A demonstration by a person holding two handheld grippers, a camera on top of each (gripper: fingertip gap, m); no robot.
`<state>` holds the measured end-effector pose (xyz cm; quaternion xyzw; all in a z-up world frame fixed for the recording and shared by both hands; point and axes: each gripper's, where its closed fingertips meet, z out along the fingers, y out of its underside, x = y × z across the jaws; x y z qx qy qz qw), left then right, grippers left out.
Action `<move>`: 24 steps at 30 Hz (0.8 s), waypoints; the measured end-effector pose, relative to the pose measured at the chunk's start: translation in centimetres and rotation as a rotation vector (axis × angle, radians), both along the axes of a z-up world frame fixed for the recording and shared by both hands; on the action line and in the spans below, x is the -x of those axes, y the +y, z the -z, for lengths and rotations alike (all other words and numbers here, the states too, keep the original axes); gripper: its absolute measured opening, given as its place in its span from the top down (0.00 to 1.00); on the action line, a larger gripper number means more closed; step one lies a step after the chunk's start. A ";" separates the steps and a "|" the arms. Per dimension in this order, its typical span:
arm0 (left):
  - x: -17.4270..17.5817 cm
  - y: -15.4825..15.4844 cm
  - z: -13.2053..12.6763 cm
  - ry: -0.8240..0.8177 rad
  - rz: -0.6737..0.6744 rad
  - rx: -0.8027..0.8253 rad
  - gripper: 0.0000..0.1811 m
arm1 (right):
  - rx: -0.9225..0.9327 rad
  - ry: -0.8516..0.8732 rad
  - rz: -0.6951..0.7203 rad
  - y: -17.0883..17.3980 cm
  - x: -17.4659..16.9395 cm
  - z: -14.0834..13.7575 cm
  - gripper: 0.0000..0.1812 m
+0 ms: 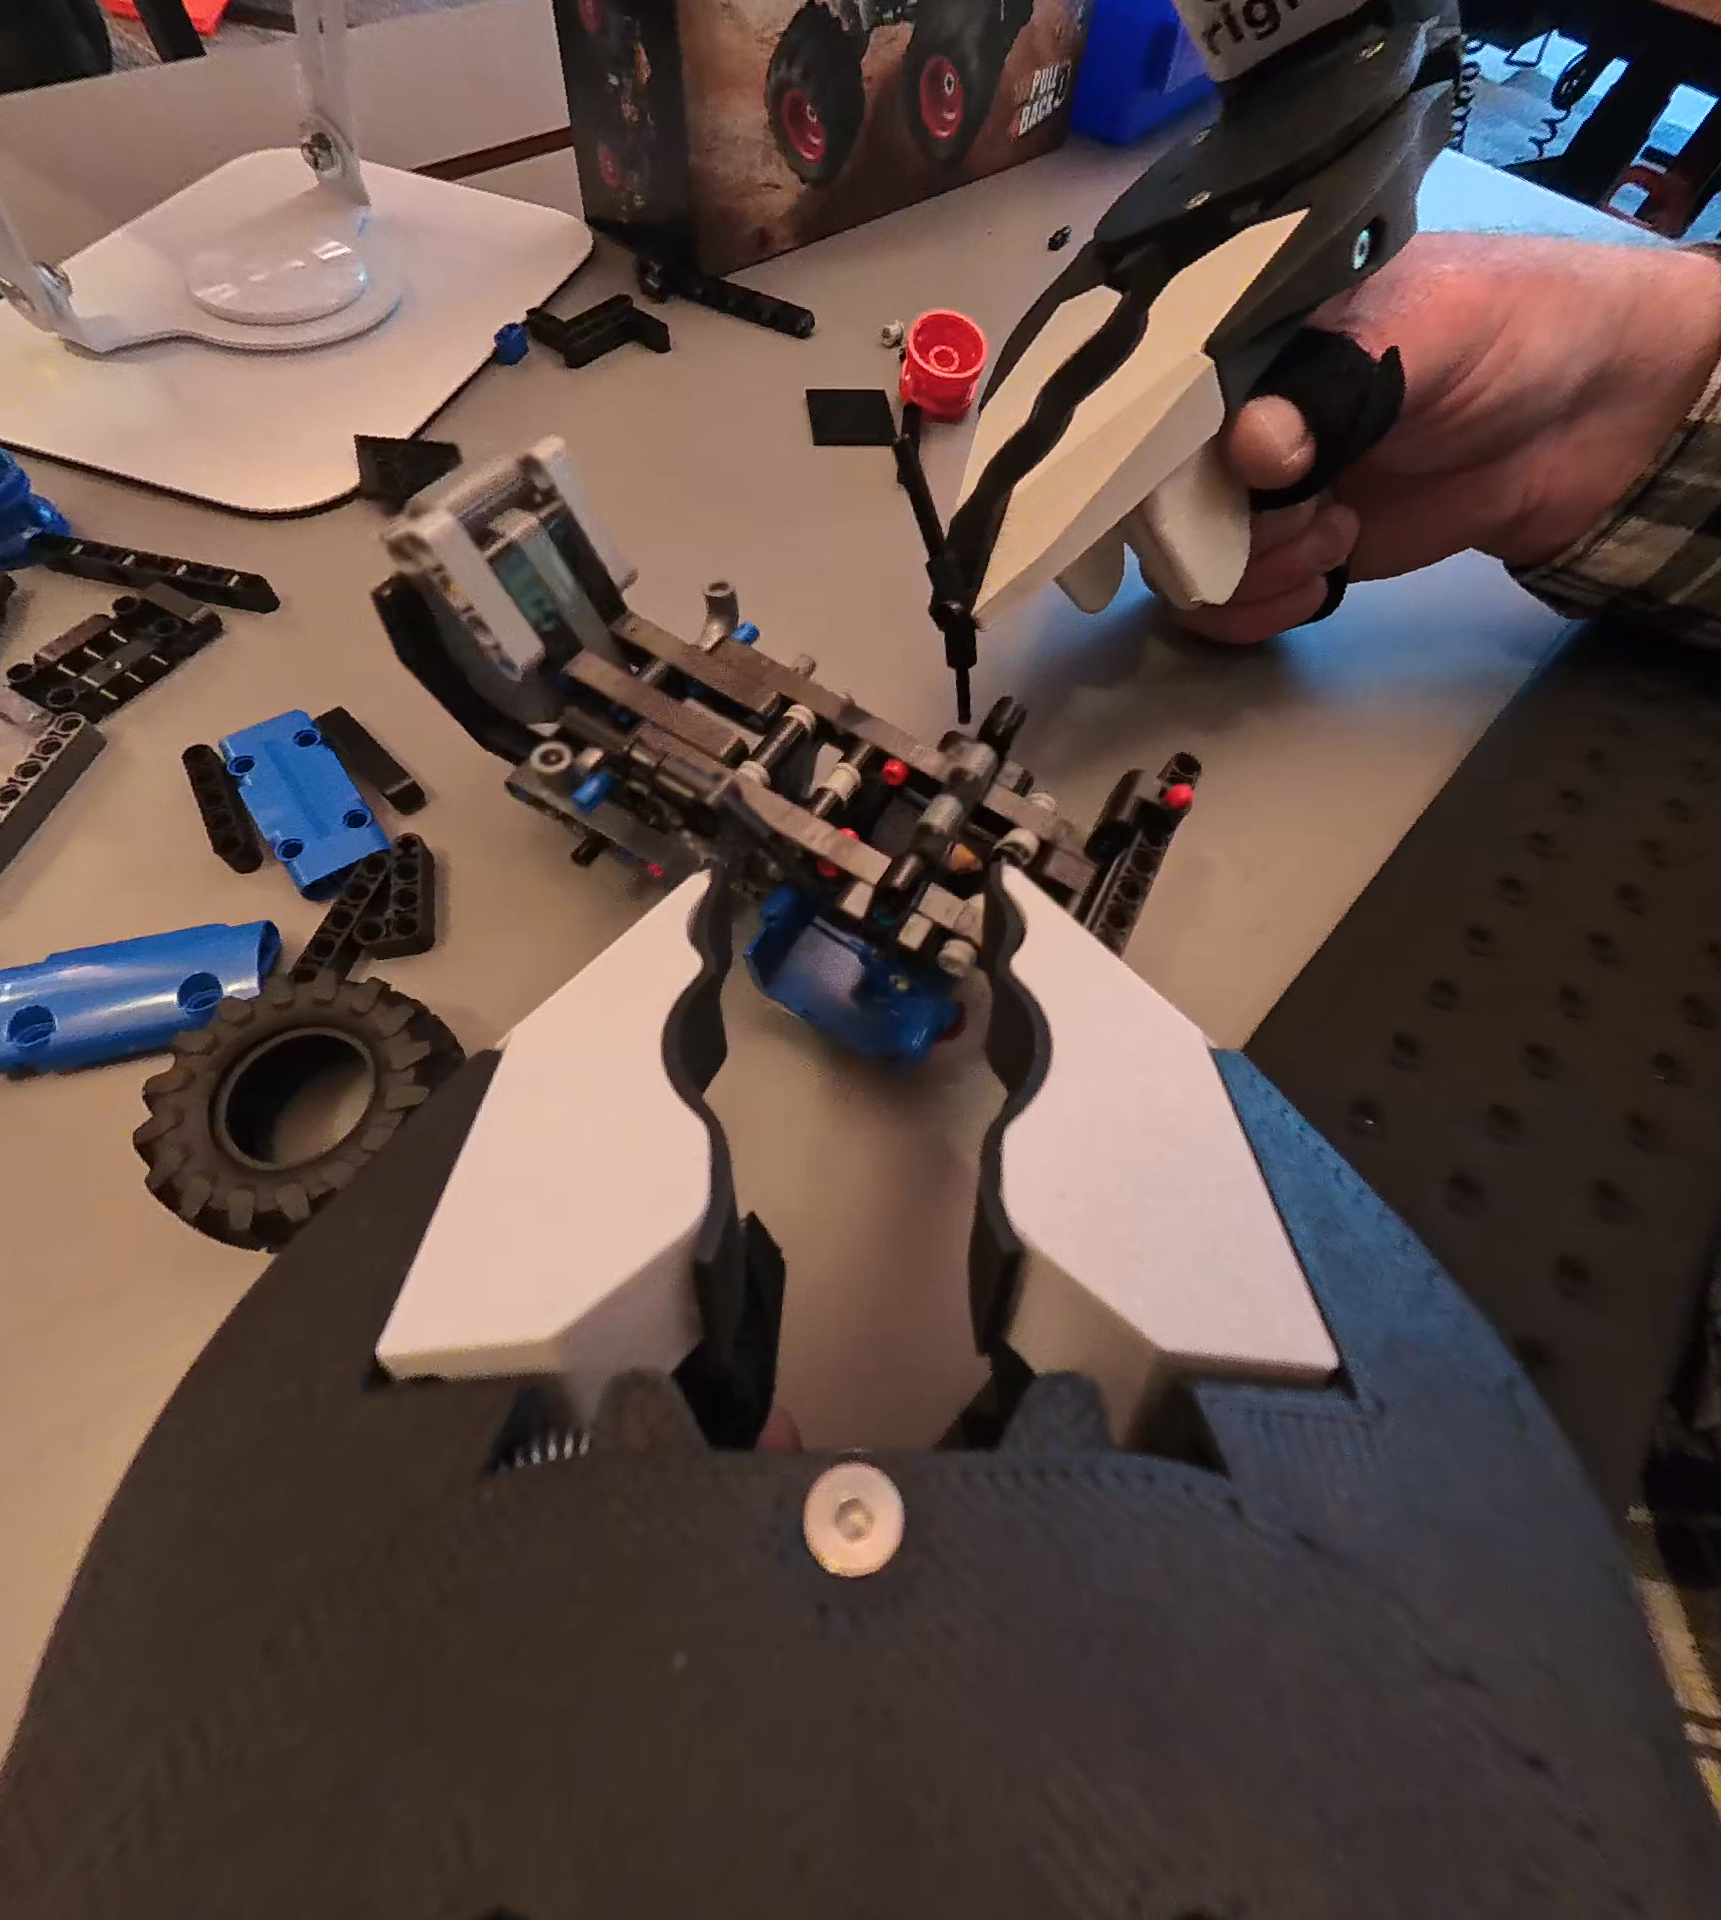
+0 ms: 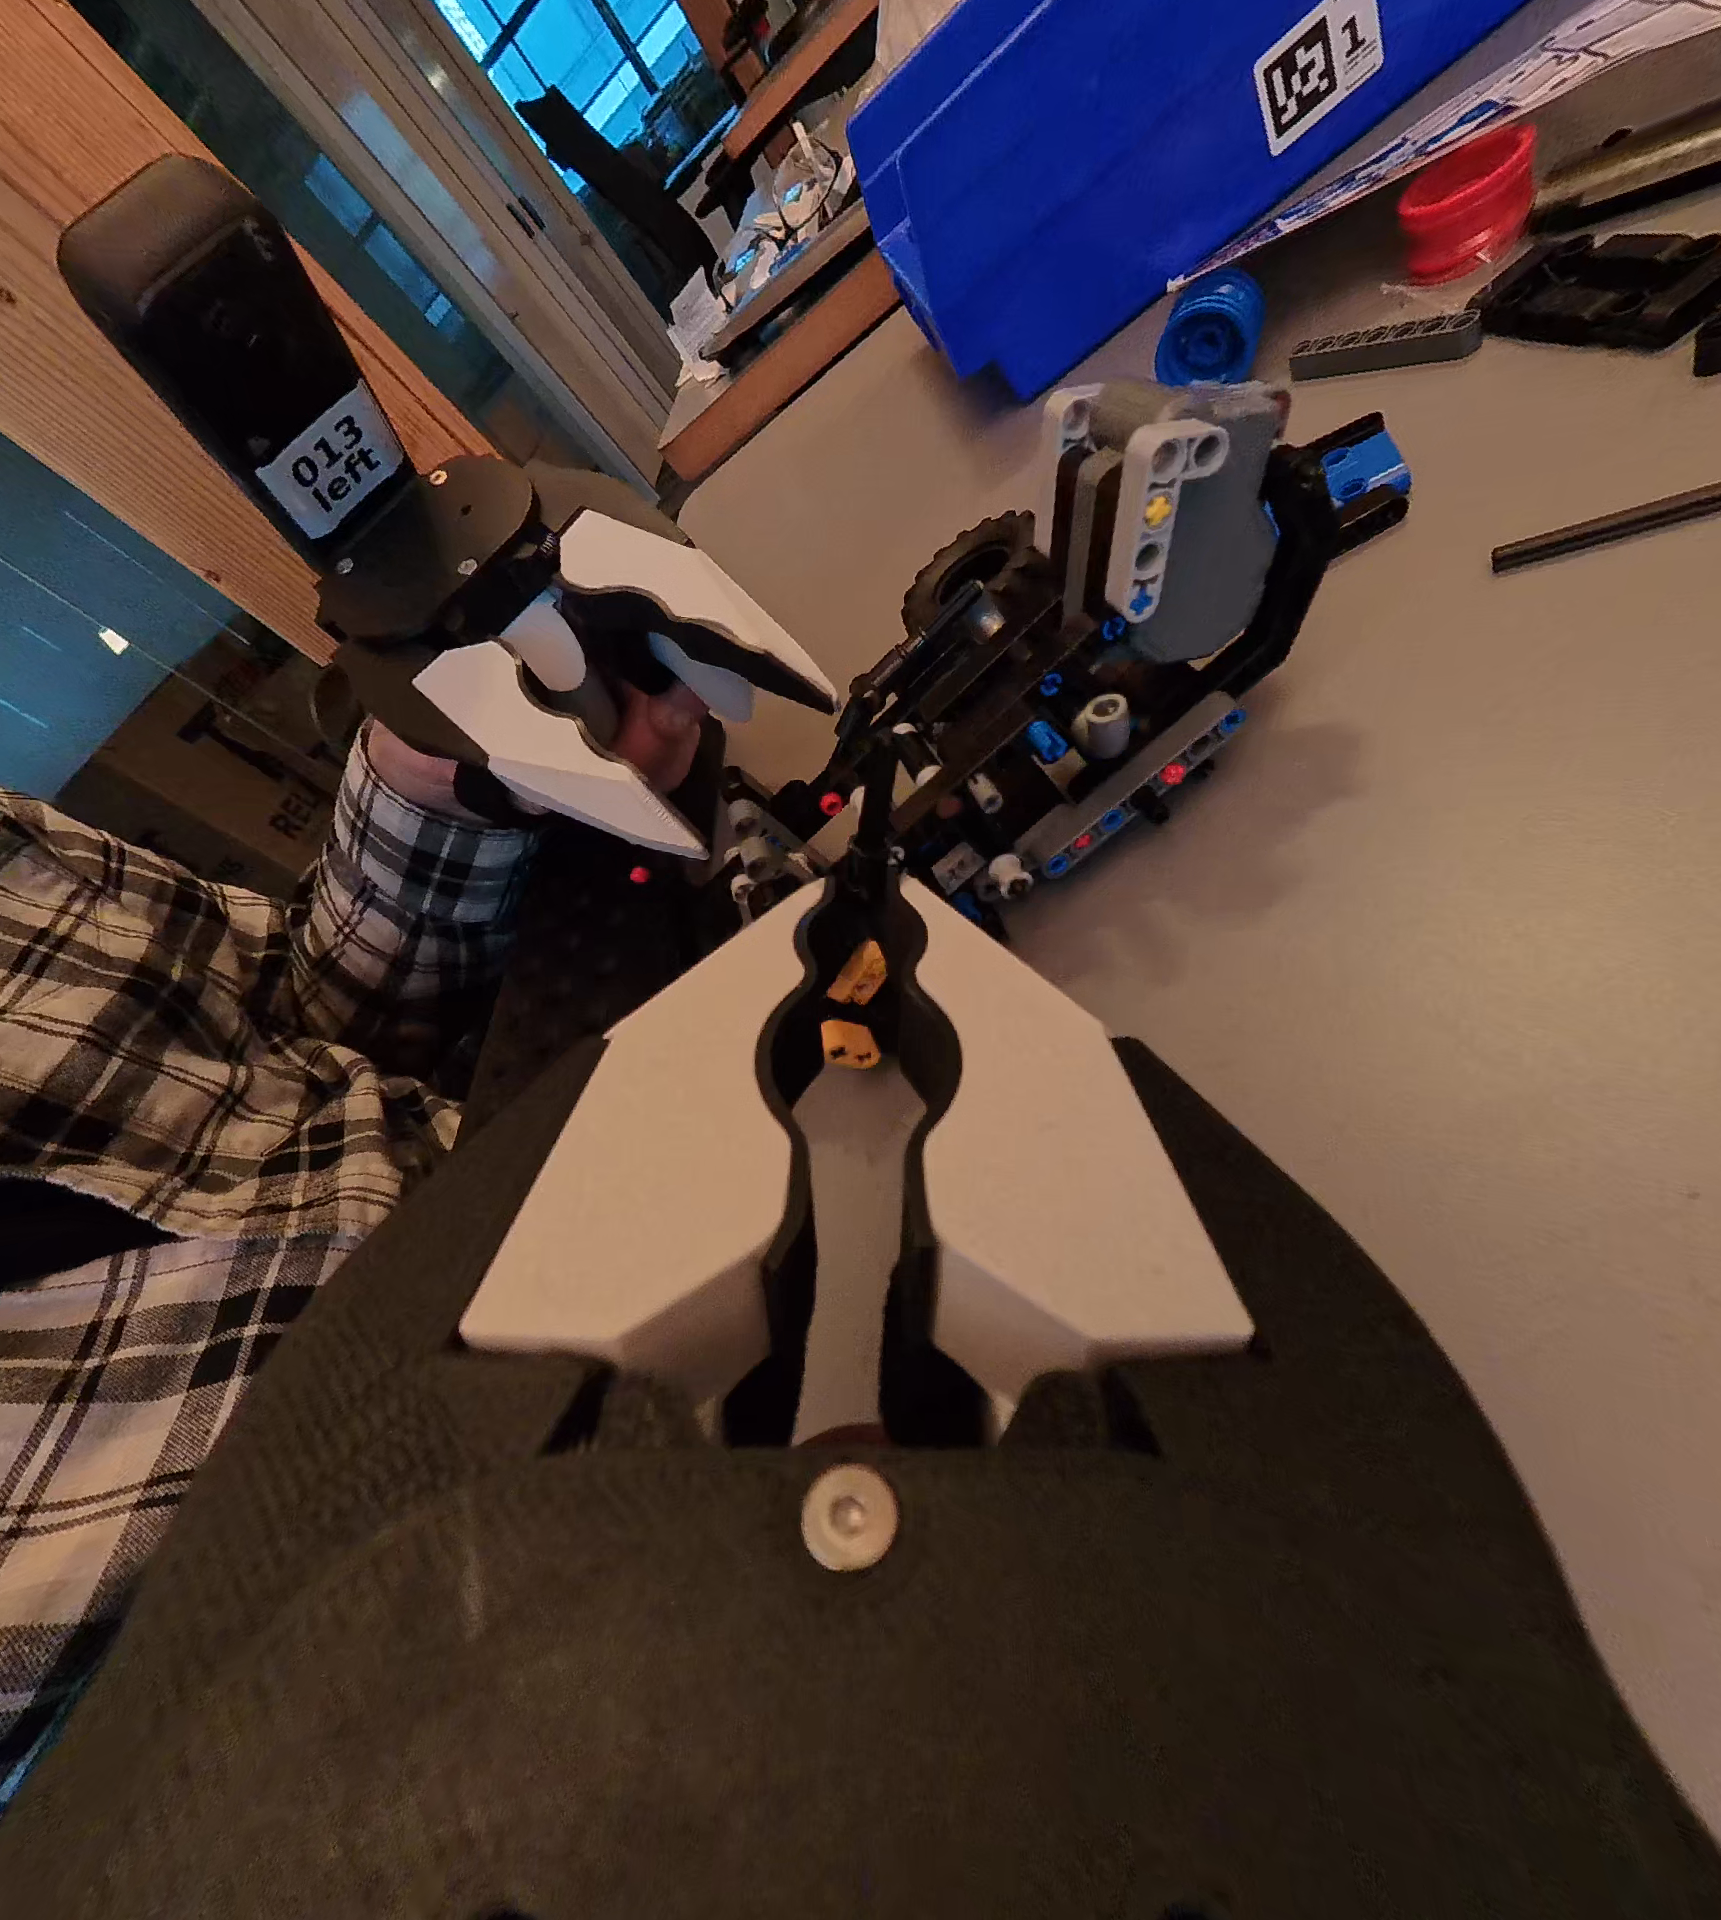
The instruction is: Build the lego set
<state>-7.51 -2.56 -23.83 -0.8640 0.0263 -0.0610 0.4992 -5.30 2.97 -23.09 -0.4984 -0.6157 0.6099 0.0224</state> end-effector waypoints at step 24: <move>0.8 0.8 -0.4 -0.122 0.058 -0.001 0.75 | 0.039 0.006 -0.011 -0.5 0.2 -0.5 0.97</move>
